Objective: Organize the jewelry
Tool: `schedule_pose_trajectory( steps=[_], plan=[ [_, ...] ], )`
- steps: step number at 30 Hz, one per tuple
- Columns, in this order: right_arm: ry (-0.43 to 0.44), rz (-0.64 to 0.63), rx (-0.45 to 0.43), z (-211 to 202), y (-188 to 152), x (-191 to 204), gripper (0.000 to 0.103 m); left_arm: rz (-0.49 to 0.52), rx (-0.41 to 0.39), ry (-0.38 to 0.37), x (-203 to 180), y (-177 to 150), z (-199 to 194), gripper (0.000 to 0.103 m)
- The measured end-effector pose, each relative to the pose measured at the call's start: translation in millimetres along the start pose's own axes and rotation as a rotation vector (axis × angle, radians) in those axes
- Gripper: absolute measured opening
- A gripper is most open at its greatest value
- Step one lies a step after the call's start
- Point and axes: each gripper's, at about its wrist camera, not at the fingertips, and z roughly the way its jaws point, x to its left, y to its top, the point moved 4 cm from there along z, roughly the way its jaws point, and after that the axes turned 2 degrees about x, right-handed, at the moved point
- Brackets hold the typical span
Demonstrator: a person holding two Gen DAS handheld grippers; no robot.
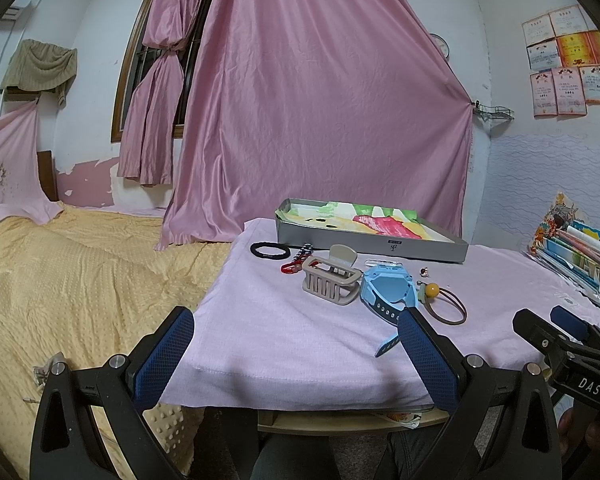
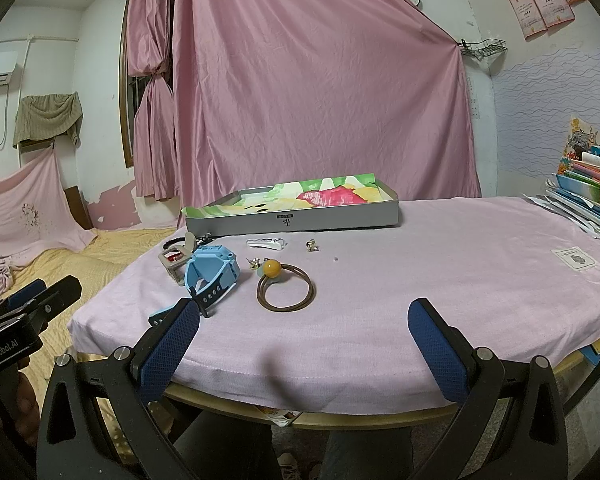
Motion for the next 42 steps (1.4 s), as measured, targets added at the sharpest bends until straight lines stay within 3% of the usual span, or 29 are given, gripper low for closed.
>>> schedule_pose_trajectory(
  steps=[31,42],
  plan=[
    [-0.007,-0.001,0.014,9.7,-2.5,-3.0,0.102,0.0,0.022,-0.001,0.5,-7.5,11.6,0.102],
    [-0.092,-0.023,-0.062,11.5,16.6,-26.2,0.102,-0.01,0.086,-0.104,-5.5,3.6,33.0,0.102]
  ],
)
